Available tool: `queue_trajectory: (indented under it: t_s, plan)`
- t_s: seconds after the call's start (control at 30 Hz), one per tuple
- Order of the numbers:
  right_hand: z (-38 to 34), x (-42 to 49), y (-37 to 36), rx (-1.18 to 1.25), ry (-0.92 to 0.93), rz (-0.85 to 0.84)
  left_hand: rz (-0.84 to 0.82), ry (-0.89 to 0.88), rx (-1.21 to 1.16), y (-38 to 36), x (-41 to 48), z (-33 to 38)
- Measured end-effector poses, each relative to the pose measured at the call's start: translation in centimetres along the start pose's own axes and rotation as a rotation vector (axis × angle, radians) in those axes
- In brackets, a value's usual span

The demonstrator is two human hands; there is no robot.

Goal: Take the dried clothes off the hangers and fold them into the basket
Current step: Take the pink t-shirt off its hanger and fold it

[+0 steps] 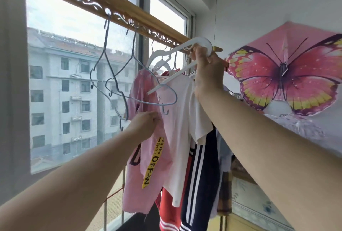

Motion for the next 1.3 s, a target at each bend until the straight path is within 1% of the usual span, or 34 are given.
queue_trajectory:
  t_s: [0.07, 0.13, 0.2, 0.27, 0.4, 0.5, 0.63, 0.7, 0.77, 0.83, 0.93, 0.97, 1.03, 1.13, 1.23, 1.3]
  plan:
    - [1.6, -0.8, -1.8, -0.057, -0.078, -0.112, -0.084, -0.023, 0.027, -1.1, -0.6, 0.6]
    - [2.9, -1.7, -2.9, -0.039, -0.127, -0.191, -0.137, -0.031, 0.093, -2.2, -0.9, 0.5]
    - [3.2, -1.8, -2.9, 0.003, -0.139, -0.172, -0.139, -0.009, 0.104, -2.4, -0.8, -0.4]
    - [3.3, -1.6, -2.9, 0.02, -0.134, -0.194, -0.133, 0.011, 0.082, -2.2, -0.6, -1.2]
    - [3.8, -2.4, -4.8, 0.113, -0.219, -0.369, -0.136, 0.016, 0.053, -2.1, -0.6, -1.5]
    - [3.5, -3.6, -6.4, 0.111, -0.241, -0.479, -0.14, 0.036, 0.033, -2.3, -0.3, -1.8]
    - [3.8, -4.6, -7.1, 0.053, -0.248, -0.503, -0.21, 0.126, 0.107, -3.5, -0.3, -3.9]
    - [4.6, -5.1, -6.9, -0.006, -0.271, -0.497, -0.224, 0.204, 0.022, -3.9, -0.3, -5.2]
    - [5.9, -6.1, -6.7, -0.073, -0.314, -0.529, -0.258, 0.298, -0.117, -4.4, -0.4, -6.2]
    - [7.7, -7.9, -6.7, -0.14, -0.376, -0.626, -0.318, 0.396, -0.315, -5.1, -0.4, -7.0]
    - [10.4, -11.3, -6.5, -0.235, -0.476, -0.805, -0.433, 0.583, -0.698, -6.7, -1.8, -7.4]
    - [11.2, -12.3, -6.3, -0.271, -0.5, -0.843, -0.474, 0.63, -0.789, -7.3, -2.5, -7.3]
    - [12.8, -13.8, -5.8, -0.339, -0.538, -0.885, -0.556, 0.663, -0.918, -8.4, -3.7, -6.6]
    - [15.0, -15.9, -4.8, -0.421, -0.592, -0.931, -0.658, 0.661, -1.048, -9.0, -5.2, -5.0]
    - [16.4, -17.9, -3.9, -0.495, -0.618, -0.994, -0.795, 0.623, -1.137, -9.6, -6.5, -3.2]
    - [16.9, -18.5, -3.2, -0.511, -0.626, -0.971, -0.815, 0.605, -1.154, -9.9, -6.9, -2.8]
Point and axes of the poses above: each hand's wrist, its own x-axis towards the middle knuckle, its own y-axis out of the back of the hand, z = x × y, the point moved 10 cm from there along x, towards the middle knuckle, and after that the axes turned 9 degrees about y, right-handed, at the moved point
